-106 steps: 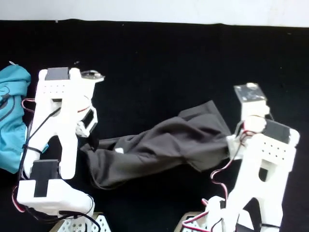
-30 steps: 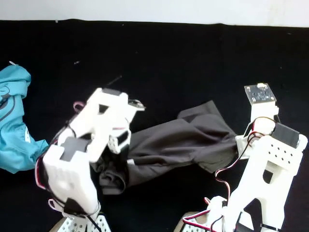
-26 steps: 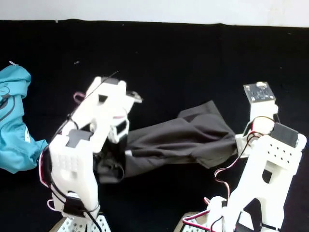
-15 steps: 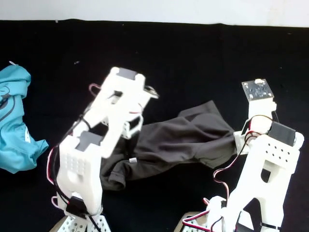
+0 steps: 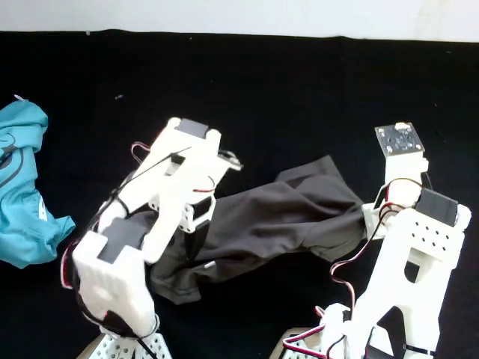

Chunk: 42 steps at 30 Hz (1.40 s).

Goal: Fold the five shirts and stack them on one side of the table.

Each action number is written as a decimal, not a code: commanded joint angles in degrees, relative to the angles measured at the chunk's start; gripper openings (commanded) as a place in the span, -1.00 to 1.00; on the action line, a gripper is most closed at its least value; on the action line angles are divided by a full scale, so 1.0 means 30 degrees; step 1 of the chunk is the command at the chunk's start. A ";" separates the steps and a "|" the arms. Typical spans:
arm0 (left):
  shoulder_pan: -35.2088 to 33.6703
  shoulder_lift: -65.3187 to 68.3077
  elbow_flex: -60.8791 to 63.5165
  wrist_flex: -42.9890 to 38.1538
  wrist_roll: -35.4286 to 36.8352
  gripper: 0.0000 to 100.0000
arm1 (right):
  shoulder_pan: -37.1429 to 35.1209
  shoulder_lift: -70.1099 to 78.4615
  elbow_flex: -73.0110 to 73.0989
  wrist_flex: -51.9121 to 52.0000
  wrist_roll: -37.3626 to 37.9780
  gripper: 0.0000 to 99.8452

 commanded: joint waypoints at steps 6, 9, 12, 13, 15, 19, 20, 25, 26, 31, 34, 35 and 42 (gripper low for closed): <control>0.1802 -0.6989 0.4440 -0.0117 0.1993 -0.62 | -0.0249 -0.0308 -0.0073 -0.0278 -0.0176 -0.99; 0.1919 -0.7429 0.6286 -0.2344 0.4220 -0.61 | -0.0249 -0.0308 -0.0073 -0.0278 -0.0205 -0.99; 0.1890 -0.7399 0.7692 -0.4103 0.5451 -0.61 | -0.0249 -0.0308 -0.0073 -0.0220 -0.0205 -0.99; 0.1919 -0.7399 0.8044 -0.4396 0.5538 -0.59 | -0.0249 -0.0308 -0.0073 -0.0190 -0.0205 -0.99; 0.2095 -0.7399 0.8601 -0.4747 0.5568 -0.56 | -0.0249 -0.0308 -0.0073 -0.0132 -0.0205 -0.99; 0.2300 -0.7370 0.9744 -0.5919 0.5568 -0.55 | -0.0249 -0.0308 -0.0073 -0.0103 -0.0205 -0.99; 0.2330 -0.7282 1.0095 -0.6154 0.5568 -0.55 | -0.0249 -0.0308 -0.0073 -0.0103 -0.0205 -0.99; 0.2330 -0.6286 1.0447 -0.6183 0.5568 -0.55 | -0.0249 -0.0308 -0.0044 -0.0103 -0.0205 -0.99; 0.2330 -0.6256 1.0418 -0.6125 0.5568 -0.55 | -0.0249 -0.0308 -0.0044 -0.0103 -0.0205 -0.99; 0.2711 -0.7194 0.8454 -0.3634 0.5568 -0.55 | -0.0249 -0.0308 -0.0044 -0.0161 -0.0205 -0.99; 0.3853 -0.7839 0.8073 -0.2667 0.5538 -0.55 | -0.0249 -0.0308 -0.0044 -0.0190 -0.0205 -0.99; 0.4176 -0.7897 0.8103 -0.2667 0.5538 -0.55 | -0.0249 -0.0308 -0.0044 -0.0190 -0.0205 -0.99; 0.4850 -0.6608 0.9656 -0.4689 0.5509 -0.55 | -0.0249 -0.0308 -0.0044 -0.0249 -0.0147 -0.99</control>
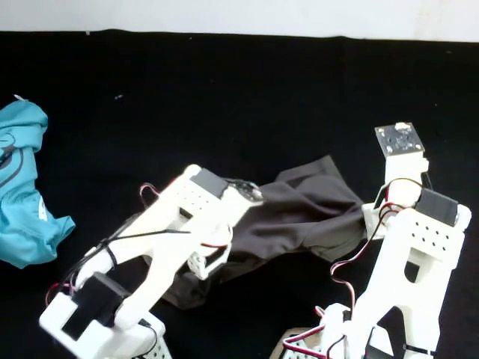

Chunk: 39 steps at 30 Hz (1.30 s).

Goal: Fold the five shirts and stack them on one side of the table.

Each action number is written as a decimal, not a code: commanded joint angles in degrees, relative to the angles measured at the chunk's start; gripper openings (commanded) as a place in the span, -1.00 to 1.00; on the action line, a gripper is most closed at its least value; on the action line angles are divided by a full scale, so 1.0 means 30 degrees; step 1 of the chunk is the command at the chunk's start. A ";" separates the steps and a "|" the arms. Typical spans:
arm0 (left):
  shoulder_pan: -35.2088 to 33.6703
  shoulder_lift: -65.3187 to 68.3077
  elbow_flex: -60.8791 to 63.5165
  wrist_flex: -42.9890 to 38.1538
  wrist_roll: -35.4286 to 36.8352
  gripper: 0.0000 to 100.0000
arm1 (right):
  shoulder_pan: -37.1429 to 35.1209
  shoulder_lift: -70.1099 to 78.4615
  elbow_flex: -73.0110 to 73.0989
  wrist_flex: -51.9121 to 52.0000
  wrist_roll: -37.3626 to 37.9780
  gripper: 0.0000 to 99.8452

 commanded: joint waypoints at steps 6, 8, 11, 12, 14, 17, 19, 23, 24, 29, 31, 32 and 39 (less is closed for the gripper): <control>0.0015 0.3648 0.1070 -0.3722 0.0117 -0.55 | -0.0249 -0.0308 -0.0044 -0.0249 -0.0147 -0.99; 0.0015 0.4527 0.1011 -0.4015 0.0117 -0.55 | -0.0249 -0.0308 -0.0044 -0.0220 -0.0147 -0.99; 0.0103 0.4791 0.0366 -0.3839 0.0117 -0.68 | -0.0249 -0.0308 -0.0044 -0.0190 -0.0147 -0.99; 0.0132 0.4674 0.0073 -0.3575 0.0117 -0.75 | -0.0249 -0.0308 -0.0044 -0.0220 -0.0147 -0.99; 0.0073 0.4234 -0.0777 -0.2432 0.0059 -0.91 | -0.0249 -0.0308 -0.0044 -0.0249 -0.0176 -0.99; 0.0015 0.3297 -0.2212 -0.0029 0.0059 -0.97 | -0.0249 -0.0308 -0.0044 -0.0249 -0.0147 -0.99; 0.0015 0.2330 -0.2974 0.1055 0.0029 -0.96 | -0.0249 -0.0308 -0.0044 -0.0249 -0.0147 -0.99; 0.0015 0.0132 -0.3971 0.1993 0.0029 -0.95 | -0.0249 -0.0308 -0.0044 -0.0249 -0.0147 -0.99; 0.0015 -0.0220 -0.3971 0.2051 0.0029 -0.94 | -0.0249 -0.0308 -0.0044 -0.0249 -0.0147 -0.99; 0.0015 -0.0513 -0.1978 0.1260 0.0000 -0.69 | -0.0249 -0.0308 -0.0044 -0.0220 -0.0147 -0.99; 0.0015 -0.0513 -0.1011 0.0000 0.0000 -0.69 | -0.0249 -0.0308 -0.0044 -0.0220 -0.0147 -0.99; 0.0015 -0.0513 -0.0601 -0.0410 0.0000 -0.70 | -0.0249 -0.0308 -0.0044 -0.0220 -0.0147 -0.99; 0.0015 -0.0542 0.0923 -0.0762 0.0000 -0.70 | -0.0249 -0.0308 -0.0044 -0.0190 -0.0147 -0.99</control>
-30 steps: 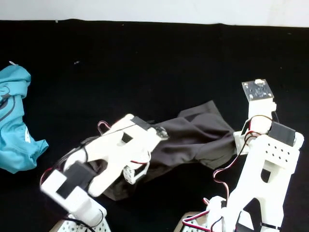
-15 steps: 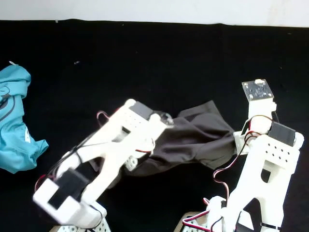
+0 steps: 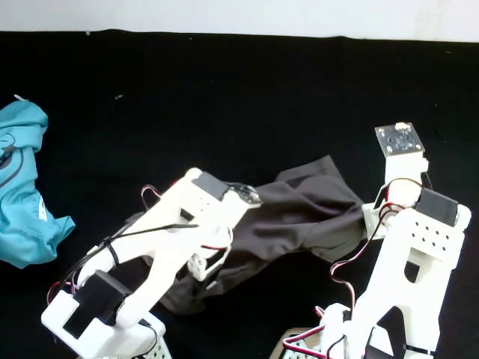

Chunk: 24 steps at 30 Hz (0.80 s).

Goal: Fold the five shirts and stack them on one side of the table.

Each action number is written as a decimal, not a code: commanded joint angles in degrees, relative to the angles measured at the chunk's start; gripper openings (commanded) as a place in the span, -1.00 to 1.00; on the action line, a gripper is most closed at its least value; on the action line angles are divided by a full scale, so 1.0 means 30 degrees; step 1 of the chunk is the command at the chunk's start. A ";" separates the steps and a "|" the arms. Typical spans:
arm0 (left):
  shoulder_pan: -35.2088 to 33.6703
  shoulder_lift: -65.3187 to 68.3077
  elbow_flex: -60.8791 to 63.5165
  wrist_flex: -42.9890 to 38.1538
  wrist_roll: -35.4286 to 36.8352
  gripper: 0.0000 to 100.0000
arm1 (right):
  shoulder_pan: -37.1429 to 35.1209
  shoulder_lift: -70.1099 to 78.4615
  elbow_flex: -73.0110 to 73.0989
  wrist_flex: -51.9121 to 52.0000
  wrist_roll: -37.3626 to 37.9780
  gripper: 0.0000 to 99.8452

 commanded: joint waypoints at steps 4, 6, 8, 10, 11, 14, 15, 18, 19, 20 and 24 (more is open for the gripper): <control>0.0044 -0.0689 0.1187 -0.1407 0.0029 -0.69 | -0.0249 -0.0308 -0.0044 -0.0190 -0.0147 -0.99; 0.0132 -0.0689 0.1685 -0.2081 0.0117 -0.69 | -0.0249 -0.0308 -0.0044 -0.0190 -0.0147 -0.99; 0.0132 -0.0689 0.1802 -0.2227 0.0147 -0.69 | -0.0249 -0.0308 -0.0044 -0.0132 -0.0147 -0.99; 0.0132 -0.0894 0.1802 -0.2198 0.0147 -0.69 | -0.0249 -0.0308 -0.0044 -0.0103 -0.0176 -0.99; 0.0132 -0.0923 0.1685 -0.1993 0.0147 -0.69 | -0.0249 -0.0308 -0.0044 -0.0103 -0.0176 -0.99; -0.0044 -0.1333 -0.0249 -0.0029 0.0147 -0.69 | -0.0249 -0.0308 -0.0044 -0.0103 -0.0176 -0.99; 0.0015 -0.1597 -0.0835 0.0557 0.0147 -0.69 | -0.0249 -0.0308 -0.0044 -0.0132 -0.0147 -0.99; 0.0161 -0.1949 -0.1421 0.1524 0.0147 -0.69 | -0.0249 -0.0308 -0.0044 -0.0161 -0.0147 -0.99; 0.0161 -0.1949 -0.1421 0.1612 0.0147 -0.69 | -0.0249 -0.0308 -0.0044 -0.0161 -0.0147 -0.99; 0.0249 -0.1949 -0.1275 0.1788 0.0147 -0.69 | -0.0249 -0.0308 -0.0044 -0.0161 -0.0147 -0.99; 0.1949 -0.1949 -0.0190 0.1758 0.0147 -0.69 | -0.0249 -0.0308 -0.0044 -0.0190 -0.0147 -0.99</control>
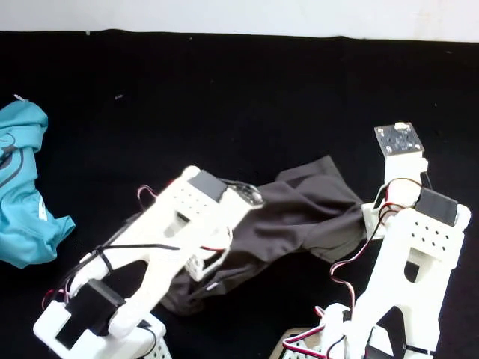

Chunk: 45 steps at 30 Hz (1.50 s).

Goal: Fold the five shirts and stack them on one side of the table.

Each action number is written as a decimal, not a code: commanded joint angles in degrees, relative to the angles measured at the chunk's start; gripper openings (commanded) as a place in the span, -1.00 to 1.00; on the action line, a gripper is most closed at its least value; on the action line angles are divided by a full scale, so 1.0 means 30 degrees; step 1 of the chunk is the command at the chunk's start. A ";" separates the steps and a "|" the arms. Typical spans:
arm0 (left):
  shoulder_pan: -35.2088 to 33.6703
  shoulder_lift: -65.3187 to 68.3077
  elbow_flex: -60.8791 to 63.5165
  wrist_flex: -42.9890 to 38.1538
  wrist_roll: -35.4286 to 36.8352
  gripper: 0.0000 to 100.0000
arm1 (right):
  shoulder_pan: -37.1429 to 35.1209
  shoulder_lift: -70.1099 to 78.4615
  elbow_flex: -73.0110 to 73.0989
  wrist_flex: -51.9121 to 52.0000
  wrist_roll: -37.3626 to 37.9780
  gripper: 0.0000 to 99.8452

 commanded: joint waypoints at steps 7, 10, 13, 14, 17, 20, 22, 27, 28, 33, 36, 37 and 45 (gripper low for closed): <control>0.2769 -0.0571 0.2828 -0.3341 0.3165 -0.69 | -0.0220 -0.0308 -0.0044 -0.0132 -0.0147 -0.99; 0.2476 -0.0571 0.3648 -0.4571 0.3487 -0.65 | -0.0220 -0.0308 -0.0044 -0.0103 -0.0147 -0.99; 0.1568 -0.0571 0.4147 -0.5421 0.3429 -0.63 | -0.0220 -0.0308 -0.0044 -0.0103 -0.0147 -0.99; 0.1070 -0.0571 0.4264 -0.5685 0.3429 -0.63 | -0.0220 -0.0308 -0.0044 -0.0103 -0.0147 -0.99; -0.0366 -0.0571 0.4498 -0.6242 0.3311 -0.63 | -0.0220 -0.0308 -0.0044 -0.0103 -0.0147 -0.99; -0.1363 -0.0571 0.4557 -0.6125 0.2227 -0.64 | -0.0220 -0.0308 -0.0044 -0.0103 -0.0147 -0.99; -0.1832 -0.0571 0.4557 -0.6125 0.2051 -0.64 | -0.0220 -0.0308 -0.0044 -0.0103 -0.0147 -0.99; -0.1832 -0.0571 0.4586 -0.6037 0.2022 -0.68 | -0.0220 -0.0308 -0.0044 -0.0103 -0.0147 -0.99; -0.1832 -0.0571 0.4586 -0.5861 0.2022 -0.73 | -0.0220 -0.0308 -0.0044 -0.0103 -0.0147 -0.99; -0.1832 -0.0571 0.4469 -0.4894 0.2022 -0.98 | -0.0220 -0.0308 -0.0044 -0.0220 -0.0205 -0.99; -0.1861 -0.0747 0.4088 -0.4396 0.2022 -0.98 | -0.0220 -0.0308 -0.0103 -0.0425 -0.0264 -0.99; -0.1978 -0.0747 0.3590 -0.3956 0.2022 -0.98 | -0.0220 -0.0308 -0.0161 -0.0718 -0.0293 -0.99; -0.5201 -0.0747 -0.6725 0.2051 -0.1465 -0.98 | -0.0161 -0.0278 -0.6608 -0.2271 -0.1993 -0.99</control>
